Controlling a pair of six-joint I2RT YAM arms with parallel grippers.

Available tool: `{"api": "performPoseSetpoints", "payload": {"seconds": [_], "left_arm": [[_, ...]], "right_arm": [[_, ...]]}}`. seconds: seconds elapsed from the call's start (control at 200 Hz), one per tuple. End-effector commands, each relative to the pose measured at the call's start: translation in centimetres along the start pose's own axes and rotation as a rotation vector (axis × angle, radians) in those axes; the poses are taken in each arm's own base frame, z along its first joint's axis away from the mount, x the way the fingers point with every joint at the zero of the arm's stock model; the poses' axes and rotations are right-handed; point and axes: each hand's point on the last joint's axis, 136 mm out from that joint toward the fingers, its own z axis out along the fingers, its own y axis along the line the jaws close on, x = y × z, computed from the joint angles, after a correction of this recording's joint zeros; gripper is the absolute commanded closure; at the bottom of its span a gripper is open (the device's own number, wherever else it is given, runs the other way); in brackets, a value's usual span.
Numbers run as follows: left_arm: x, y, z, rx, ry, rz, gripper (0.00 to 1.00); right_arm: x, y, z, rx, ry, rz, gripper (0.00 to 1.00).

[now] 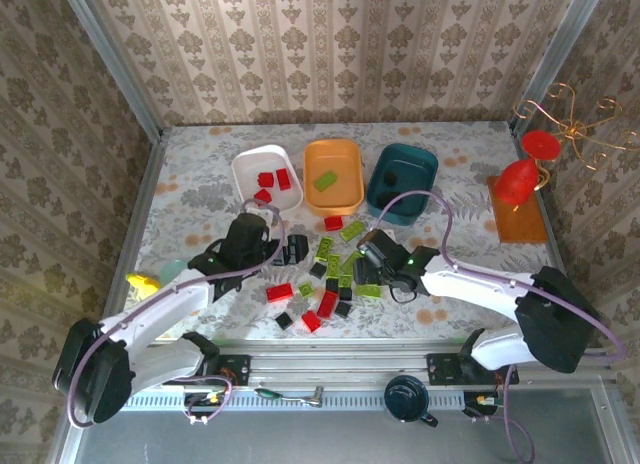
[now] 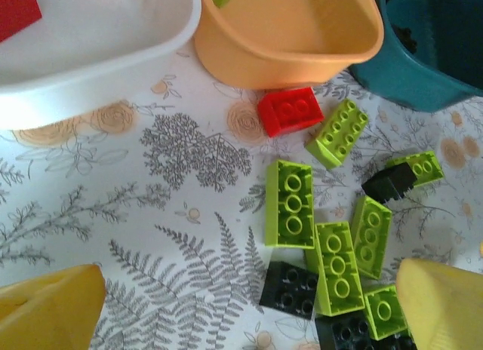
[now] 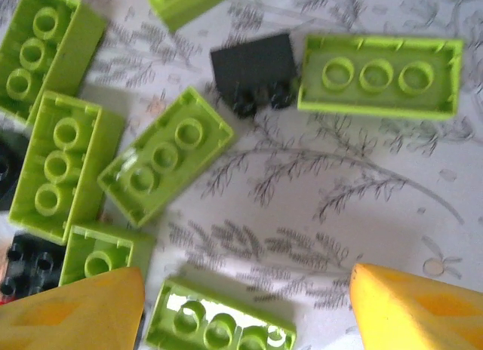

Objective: Sort the legos into containers by color
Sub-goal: Pick up the lego from the center of the table.

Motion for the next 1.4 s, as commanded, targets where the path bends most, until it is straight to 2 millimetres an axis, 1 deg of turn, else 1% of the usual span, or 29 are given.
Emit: {"api": "performPoseSetpoints", "payload": {"seconds": [0.0,0.1,0.175,0.255,0.33,0.51,0.64,0.78,0.875,0.985,1.15,1.25,1.395], "left_arm": [[-0.1,0.0,-0.8,-0.005,-0.054,-0.028,0.00],[0.7,0.5,-1.3,-0.012,-0.048,-0.034,0.00],[1.4,0.9,-1.7,-0.019,-0.041,-0.042,0.00],[2.0,1.2,-2.1,-0.019,-0.040,-0.051,0.00],[2.7,1.7,-2.3,-0.028,-0.036,-0.059,0.00],[3.6,2.4,-2.8,-0.038,-0.034,-0.073,0.00],[3.5,2.6,-3.1,-0.043,-0.043,-0.074,0.00],[3.3,2.5,-3.3,-0.044,-0.049,-0.071,0.00],[3.4,2.6,-3.2,-0.046,-0.047,-0.073,0.00],[3.3,2.6,-3.3,-0.048,-0.049,-0.074,0.00],[3.1,2.6,-3.3,-0.054,-0.054,-0.074,0.00],[3.0,2.6,-3.3,-0.054,-0.054,-0.075,0.00],[2.9,2.7,-3.4,-0.061,-0.055,-0.076,0.00]], "right_arm": [[-4.4,0.3,0.3,0.060,-0.118,0.038,0.27],[-5.9,-0.3,1.5,0.107,-0.083,0.012,0.29],[-6.2,-0.4,2.8,0.117,-0.020,-0.028,0.30],[-6.0,-0.5,4.2,0.128,0.053,-0.064,0.30],[-5.9,-0.6,5.1,0.146,0.086,-0.088,0.31],[-6.1,-0.9,6.1,0.181,0.094,-0.106,0.35],[-6.3,-0.9,6.6,0.192,0.097,-0.116,0.39],[-5.9,-1.1,7.2,0.206,0.112,-0.124,0.41],[-5.7,-1.1,7.4,0.204,0.119,-0.126,0.46],[-5.8,-0.7,7.1,0.184,0.110,-0.127,0.54],[-6.5,-0.3,5.5,0.154,0.076,-0.131,0.65],[-7.1,-0.2,3.7,0.129,0.035,-0.120,0.69],[-8.6,0.1,0.1,0.077,-0.044,-0.099,0.70]]}}
